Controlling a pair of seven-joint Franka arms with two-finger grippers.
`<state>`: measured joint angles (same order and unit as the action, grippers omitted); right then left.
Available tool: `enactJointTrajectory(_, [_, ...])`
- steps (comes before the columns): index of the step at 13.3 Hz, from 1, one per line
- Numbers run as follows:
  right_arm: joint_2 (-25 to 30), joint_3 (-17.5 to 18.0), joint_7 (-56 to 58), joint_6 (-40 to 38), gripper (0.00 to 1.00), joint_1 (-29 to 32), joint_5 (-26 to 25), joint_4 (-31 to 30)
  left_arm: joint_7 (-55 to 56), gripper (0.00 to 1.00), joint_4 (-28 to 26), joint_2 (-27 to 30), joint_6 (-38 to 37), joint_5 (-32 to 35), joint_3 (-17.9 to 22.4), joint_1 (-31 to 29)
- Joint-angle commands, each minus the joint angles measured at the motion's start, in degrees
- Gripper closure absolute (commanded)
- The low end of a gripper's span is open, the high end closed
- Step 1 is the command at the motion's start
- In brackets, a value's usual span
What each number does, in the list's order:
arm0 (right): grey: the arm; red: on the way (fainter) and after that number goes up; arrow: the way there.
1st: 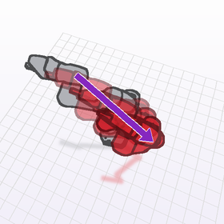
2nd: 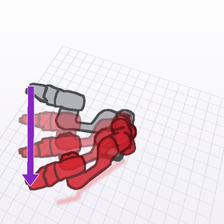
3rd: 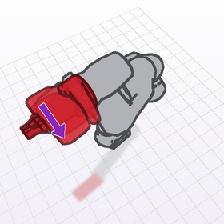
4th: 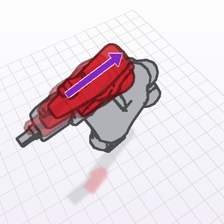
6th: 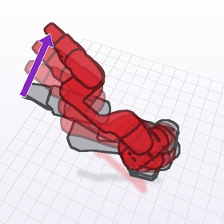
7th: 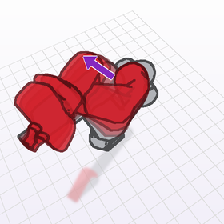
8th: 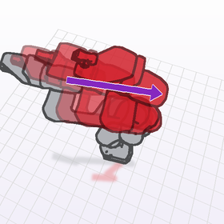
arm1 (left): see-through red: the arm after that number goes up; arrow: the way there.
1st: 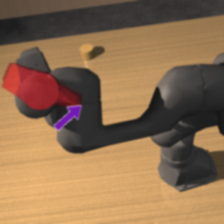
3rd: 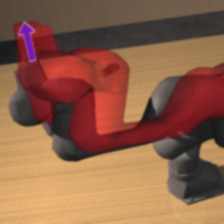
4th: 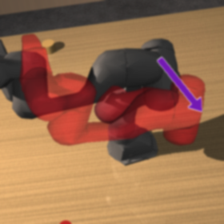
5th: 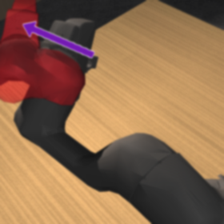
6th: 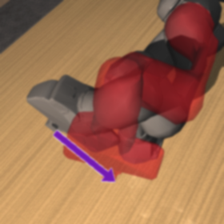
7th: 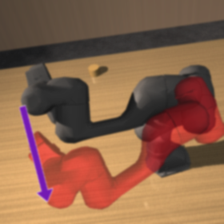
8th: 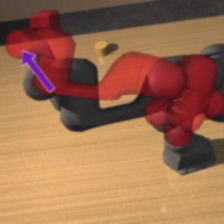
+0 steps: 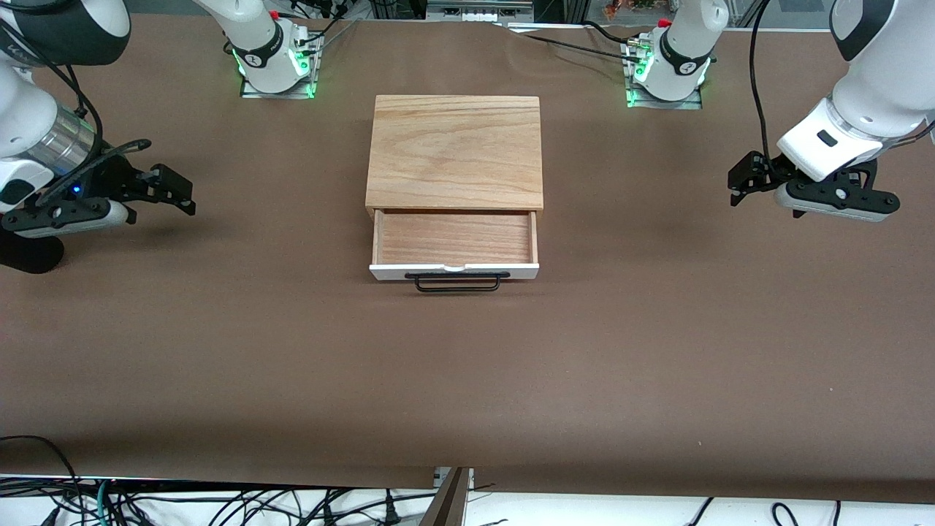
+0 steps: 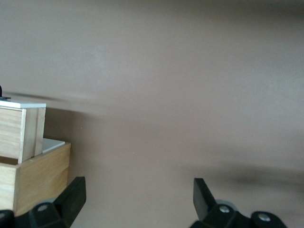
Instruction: Pull top drawer with both arms simultaneously
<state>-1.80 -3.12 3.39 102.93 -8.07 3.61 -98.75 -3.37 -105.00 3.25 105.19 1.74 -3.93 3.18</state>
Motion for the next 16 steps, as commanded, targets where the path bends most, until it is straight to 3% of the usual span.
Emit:
enactJointTrajectory(1, [0.1, 1.6, 0.1, 1.0, 0.0, 2.5, -0.8, -1.0, 1.3, 0.0, -0.1, 0.3, -0.6, 1.9, 0.2, 0.6])
enactJointTrajectory(4, [-1.3, 1.5, 0.0, -1.4, 0.0, 2.5, -1.0, 1.4, 1.3, 0.0, 0.0, 0.3, -0.7, 1.8, 0.2, 0.5])
enactJointTrajectory(16, [-1.8, 1.4, -0.1, -1.3, 0.0, 3.0, -1.1, 1.9, 1.2, 0.0, 2.3, -0.4, -6.0, 1.2, 0.2, 0.4])
